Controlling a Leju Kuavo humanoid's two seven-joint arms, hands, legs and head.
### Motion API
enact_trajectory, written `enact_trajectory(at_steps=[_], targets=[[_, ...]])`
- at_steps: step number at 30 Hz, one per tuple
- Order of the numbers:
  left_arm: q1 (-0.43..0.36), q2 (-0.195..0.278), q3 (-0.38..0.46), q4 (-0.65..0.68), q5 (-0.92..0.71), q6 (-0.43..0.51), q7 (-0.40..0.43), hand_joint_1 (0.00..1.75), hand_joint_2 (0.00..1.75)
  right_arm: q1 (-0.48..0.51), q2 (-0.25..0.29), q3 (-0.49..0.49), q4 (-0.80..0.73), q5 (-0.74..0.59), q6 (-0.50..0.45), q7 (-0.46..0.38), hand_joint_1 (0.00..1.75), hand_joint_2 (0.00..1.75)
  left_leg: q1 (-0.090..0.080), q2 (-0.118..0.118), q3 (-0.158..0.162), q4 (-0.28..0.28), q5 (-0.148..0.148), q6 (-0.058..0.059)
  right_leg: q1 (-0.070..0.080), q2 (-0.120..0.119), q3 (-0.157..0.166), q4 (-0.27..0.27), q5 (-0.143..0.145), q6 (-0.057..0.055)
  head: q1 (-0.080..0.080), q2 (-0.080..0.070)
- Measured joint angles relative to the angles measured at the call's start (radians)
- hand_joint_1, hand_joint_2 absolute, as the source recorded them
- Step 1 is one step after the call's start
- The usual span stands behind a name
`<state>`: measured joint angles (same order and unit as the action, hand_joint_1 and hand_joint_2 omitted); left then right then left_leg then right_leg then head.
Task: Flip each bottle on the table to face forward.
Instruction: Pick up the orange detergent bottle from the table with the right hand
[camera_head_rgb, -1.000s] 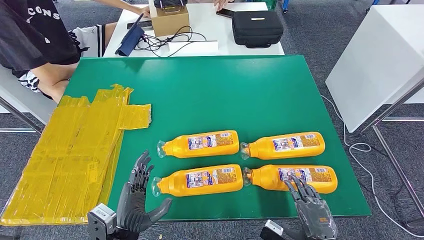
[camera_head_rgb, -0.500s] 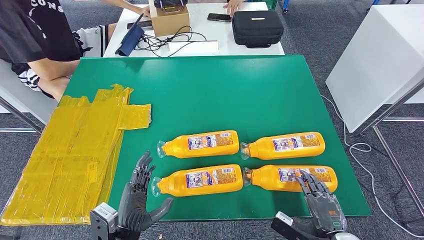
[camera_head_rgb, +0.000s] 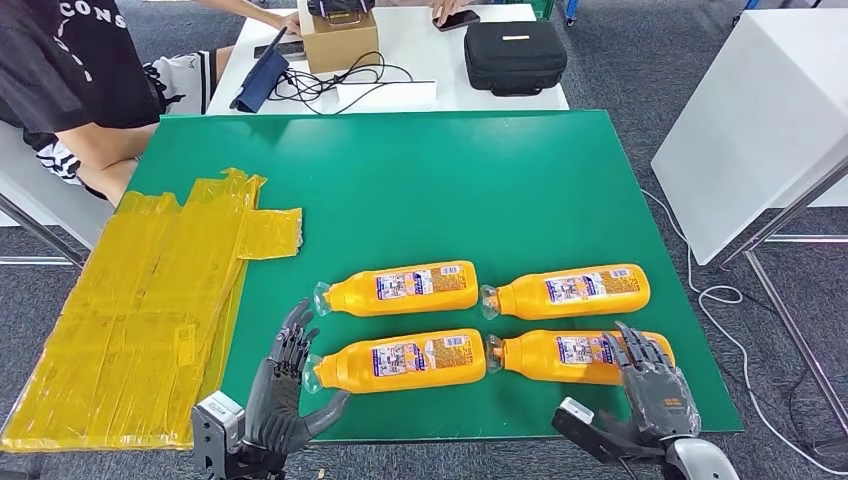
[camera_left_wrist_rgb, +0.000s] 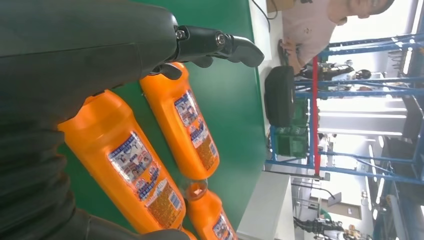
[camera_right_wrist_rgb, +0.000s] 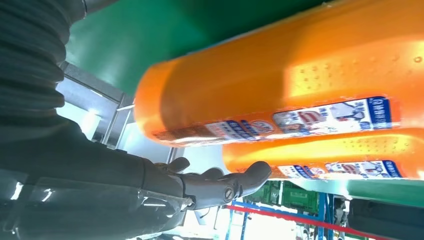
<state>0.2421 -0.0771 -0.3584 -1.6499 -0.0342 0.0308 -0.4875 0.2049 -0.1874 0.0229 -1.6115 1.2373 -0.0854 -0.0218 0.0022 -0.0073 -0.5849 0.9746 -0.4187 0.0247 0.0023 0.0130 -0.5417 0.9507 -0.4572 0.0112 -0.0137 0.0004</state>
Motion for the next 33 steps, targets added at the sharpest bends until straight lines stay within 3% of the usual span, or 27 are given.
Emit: enact_trajectory(at_steps=[12,25,26,29,30,33], targets=[[-0.041,-0.013,0.012,0.084,0.030,-0.037,-0.002,0.00,1.75,-0.084,0.002,-0.004,0.097,0.014,-0.021,0.017,0.00,1.75,0.000,0.000,0.000,0.000,0.000,0.000,0.000,0.000,0.000,0.000,0.000,0.000,0.000,0.000],[-0.056,-0.016,0.027,0.122,0.043,-0.047,-0.004,0.00,1.75,-0.122,-0.001,0.040,0.152,0.063,0.038,0.053,0.00,1.75,0.000,0.001,0.002,0.000,0.000,0.000,0.000,0.001,0.002,0.000,0.000,0.000,0.000,0.000],[-0.056,-0.016,0.028,0.122,0.043,-0.047,-0.005,0.00,1.75,-0.127,-0.003,0.046,0.158,0.068,0.052,0.059,0.14,1.75,0.000,0.002,0.003,0.000,0.000,0.000,0.001,0.001,0.003,0.000,0.000,0.000,0.000,0.000],[-0.056,-0.016,0.033,0.122,0.044,-0.047,-0.007,0.00,1.75,-0.142,-0.007,0.059,0.175,0.073,0.079,0.069,1.21,1.75,0.000,0.003,0.006,0.000,-0.001,0.000,0.001,0.003,0.005,0.000,0.000,0.000,0.000,0.000],[-0.056,-0.016,0.034,0.122,0.044,-0.047,-0.008,0.00,1.75,-0.143,-0.007,0.061,0.177,0.073,0.081,0.070,1.43,1.75,0.000,0.003,0.006,0.000,-0.001,0.000,0.001,0.003,0.005,0.000,0.000,0.000,0.000,0.000],[-0.056,-0.016,0.034,0.122,0.044,-0.047,-0.008,0.00,1.75,-0.143,-0.007,0.061,0.177,0.073,0.081,0.070,1.43,1.75,0.000,0.003,0.006,0.000,-0.001,0.000,0.001,0.003,0.005,0.000,0.000,0.000,0.000,0.000]])
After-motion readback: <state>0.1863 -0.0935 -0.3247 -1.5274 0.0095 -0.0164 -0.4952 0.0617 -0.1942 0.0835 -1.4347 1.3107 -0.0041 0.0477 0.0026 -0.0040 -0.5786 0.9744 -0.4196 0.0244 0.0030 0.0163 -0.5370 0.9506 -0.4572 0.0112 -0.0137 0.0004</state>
